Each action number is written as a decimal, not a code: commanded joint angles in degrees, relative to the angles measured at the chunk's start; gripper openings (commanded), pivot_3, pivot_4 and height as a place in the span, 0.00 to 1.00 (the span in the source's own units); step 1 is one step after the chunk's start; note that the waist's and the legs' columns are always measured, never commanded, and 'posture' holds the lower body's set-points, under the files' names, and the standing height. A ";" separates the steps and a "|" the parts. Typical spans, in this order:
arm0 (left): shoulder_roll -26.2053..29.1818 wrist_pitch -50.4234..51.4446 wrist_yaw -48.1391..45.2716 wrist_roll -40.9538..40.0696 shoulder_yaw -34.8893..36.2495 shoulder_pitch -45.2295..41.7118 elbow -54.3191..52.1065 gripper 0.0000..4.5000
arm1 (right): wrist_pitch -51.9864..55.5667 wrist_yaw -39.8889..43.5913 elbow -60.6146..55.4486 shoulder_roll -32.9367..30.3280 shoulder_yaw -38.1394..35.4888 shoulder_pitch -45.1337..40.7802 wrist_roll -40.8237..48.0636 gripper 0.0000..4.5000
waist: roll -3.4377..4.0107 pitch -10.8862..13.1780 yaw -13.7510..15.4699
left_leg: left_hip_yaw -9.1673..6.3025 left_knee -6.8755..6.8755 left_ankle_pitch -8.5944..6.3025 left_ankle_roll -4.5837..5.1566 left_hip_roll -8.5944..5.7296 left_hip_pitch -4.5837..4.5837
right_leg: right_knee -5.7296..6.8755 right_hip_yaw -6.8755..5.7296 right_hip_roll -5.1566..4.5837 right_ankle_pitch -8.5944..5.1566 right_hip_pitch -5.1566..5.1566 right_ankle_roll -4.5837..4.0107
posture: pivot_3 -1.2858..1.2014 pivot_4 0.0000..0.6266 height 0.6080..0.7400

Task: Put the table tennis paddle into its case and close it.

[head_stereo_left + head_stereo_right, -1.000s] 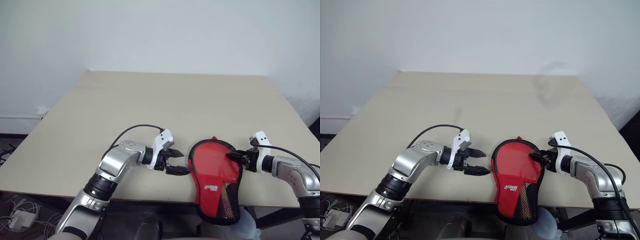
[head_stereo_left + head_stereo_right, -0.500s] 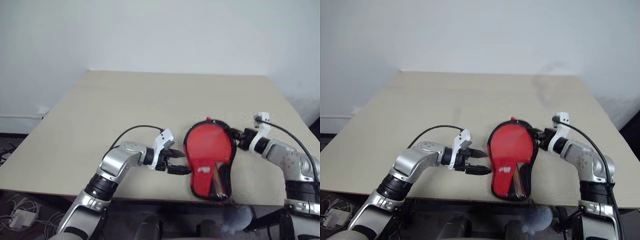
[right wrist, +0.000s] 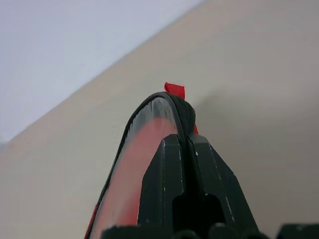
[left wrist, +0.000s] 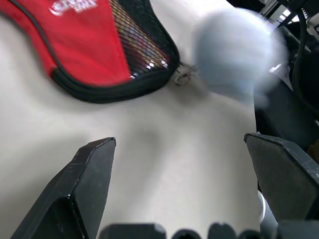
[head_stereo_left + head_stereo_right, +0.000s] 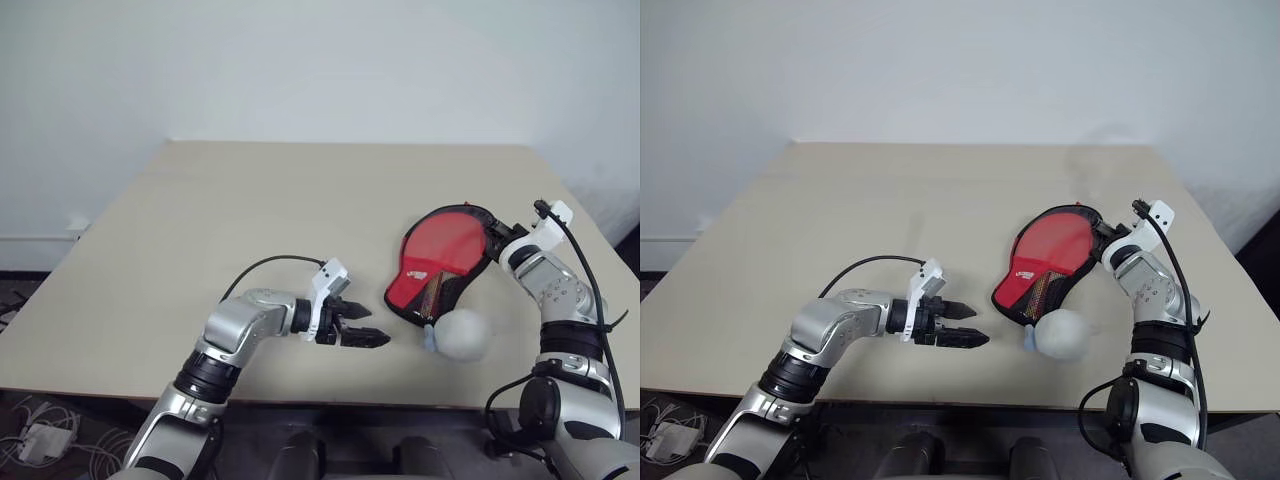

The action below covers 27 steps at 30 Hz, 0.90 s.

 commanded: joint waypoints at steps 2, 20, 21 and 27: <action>-1.03 -0.95 1.31 -1.73 2.33 -0.20 -2.51 0.99 | -8.04 -3.14 5.21 0.14 -0.09 -3.59 -3.37 0.00 | 0.11 0.06 -0.11 | 0.00 0.00 0.01 0.01 0.00 0.01 | 0.01 0.03 0.02 0.01 0.00 0.00 | 0.52 0.00 1.00; -0.19 -5.56 2.21 -1.87 4.40 0.18 -0.05 0.99 | -6.74 1.02 2.20 0.67 6.21 1.23 -8.16 0.53 | 0.19 0.09 -1.44 | -0.04 -0.02 0.07 0.00 0.00 0.04 | 0.06 0.07 0.06 0.02 0.04 0.01 | 0.52 0.00 1.00; 0.45 -6.27 1.97 -1.38 4.20 0.29 0.17 0.99 | -6.54 1.03 0.56 0.54 6.48 1.61 -8.31 0.60 | 0.19 0.09 -1.44 | -0.04 -0.01 0.07 0.00 0.00 0.04 | 0.06 0.07 0.06 0.02 0.04 0.01 | 0.52 0.00 1.00; 1.21 -7.35 2.00 -2.19 6.97 -0.63 3.06 0.99 | -6.95 4.78 -10.12 -1.94 7.61 4.86 -8.14 1.00 | 0.20 0.09 -1.18 | -0.04 -0.01 0.08 -0.01 0.00 0.04 | 0.06 0.07 0.06 0.02 0.03 0.01 | 0.52 0.00 1.00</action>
